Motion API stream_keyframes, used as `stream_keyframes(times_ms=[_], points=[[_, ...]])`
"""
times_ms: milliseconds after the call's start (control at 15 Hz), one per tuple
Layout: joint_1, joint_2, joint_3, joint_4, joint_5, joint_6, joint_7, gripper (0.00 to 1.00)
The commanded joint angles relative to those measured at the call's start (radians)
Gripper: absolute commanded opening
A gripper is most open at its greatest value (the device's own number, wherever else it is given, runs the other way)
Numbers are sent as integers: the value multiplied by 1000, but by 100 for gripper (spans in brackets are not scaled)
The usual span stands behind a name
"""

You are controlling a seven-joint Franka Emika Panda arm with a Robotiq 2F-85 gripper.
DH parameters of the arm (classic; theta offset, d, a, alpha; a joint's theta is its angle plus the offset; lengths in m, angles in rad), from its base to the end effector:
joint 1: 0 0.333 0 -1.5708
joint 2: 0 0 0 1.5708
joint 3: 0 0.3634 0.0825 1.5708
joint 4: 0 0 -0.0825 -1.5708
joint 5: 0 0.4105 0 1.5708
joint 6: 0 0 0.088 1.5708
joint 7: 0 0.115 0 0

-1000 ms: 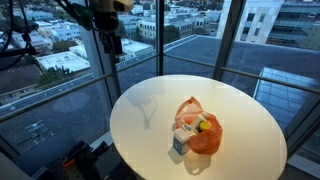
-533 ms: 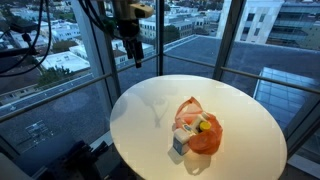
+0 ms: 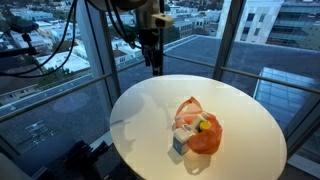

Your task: Pick up the mentos container from the table and put it in the orange plastic bag

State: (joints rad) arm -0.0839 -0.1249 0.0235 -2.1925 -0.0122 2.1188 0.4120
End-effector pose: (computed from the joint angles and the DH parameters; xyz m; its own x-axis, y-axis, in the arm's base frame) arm 0.5296 -0.0324 0.4704 0.8919 -0.4493 0.0523 -0.4495 -0.8933 -0.0080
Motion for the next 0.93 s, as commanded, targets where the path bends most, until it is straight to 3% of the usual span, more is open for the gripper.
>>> stream_keyframes(times_ms=[0, 333, 867], points=[[12, 4, -12, 6, -2, -3, 1, 100], [0, 31, -22, 22, -20, 9, 27, 100], [-48, 102, -120, 43, -11, 43, 0, 100]])
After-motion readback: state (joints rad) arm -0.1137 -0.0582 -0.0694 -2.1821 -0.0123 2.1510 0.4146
